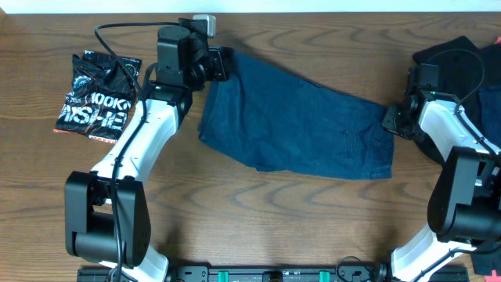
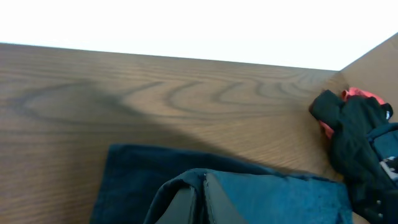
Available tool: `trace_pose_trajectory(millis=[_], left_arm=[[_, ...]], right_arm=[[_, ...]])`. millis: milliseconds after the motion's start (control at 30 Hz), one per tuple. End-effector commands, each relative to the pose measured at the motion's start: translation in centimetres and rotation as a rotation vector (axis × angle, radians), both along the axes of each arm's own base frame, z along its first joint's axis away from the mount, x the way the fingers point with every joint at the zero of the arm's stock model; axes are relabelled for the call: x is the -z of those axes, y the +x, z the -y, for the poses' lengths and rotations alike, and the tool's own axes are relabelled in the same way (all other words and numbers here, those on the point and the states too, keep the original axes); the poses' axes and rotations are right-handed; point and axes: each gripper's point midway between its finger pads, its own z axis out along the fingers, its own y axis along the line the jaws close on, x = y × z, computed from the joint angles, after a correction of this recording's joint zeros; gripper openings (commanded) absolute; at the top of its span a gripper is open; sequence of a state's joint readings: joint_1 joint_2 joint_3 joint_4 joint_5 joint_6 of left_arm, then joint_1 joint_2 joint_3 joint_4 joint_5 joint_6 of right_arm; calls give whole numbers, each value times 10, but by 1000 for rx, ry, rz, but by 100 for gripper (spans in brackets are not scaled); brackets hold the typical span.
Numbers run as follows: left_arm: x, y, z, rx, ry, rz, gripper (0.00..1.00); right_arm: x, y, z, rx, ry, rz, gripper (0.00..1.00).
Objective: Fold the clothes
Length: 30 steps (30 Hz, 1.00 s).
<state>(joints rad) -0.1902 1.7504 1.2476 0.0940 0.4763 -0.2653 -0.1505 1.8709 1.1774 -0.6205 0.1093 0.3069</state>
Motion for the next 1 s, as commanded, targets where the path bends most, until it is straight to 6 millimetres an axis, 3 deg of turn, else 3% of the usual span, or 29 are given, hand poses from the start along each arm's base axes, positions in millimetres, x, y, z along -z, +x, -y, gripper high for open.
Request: trace_pose_trajectory(millis=[0,267,400,533,633,867,967], left_arm=[[-9,-3,12,24,-14,23,6],[-11,5,14,-37,32,67,6],[-16,19,13,-99,50,134,6],[-14,39,10,-171,60,208,6],[-2,50,15,-178,39,232,6],[51,67,41,-157,13,200,6],[58,73,52,-144,1,224,6]], right_arm=[[11,-1,-3,11,17,-19,18],[37,-11,-18,-19,74,-99,16],[49,-24,-22,-24,76,-167,14],[51,-39,-13,-13,24,-231,11],[50,-44,-11,-12,12,-254,11],[50,-50,-15,-17,20,-280,11],[50,-53,-18,-25,22,-294,12]])
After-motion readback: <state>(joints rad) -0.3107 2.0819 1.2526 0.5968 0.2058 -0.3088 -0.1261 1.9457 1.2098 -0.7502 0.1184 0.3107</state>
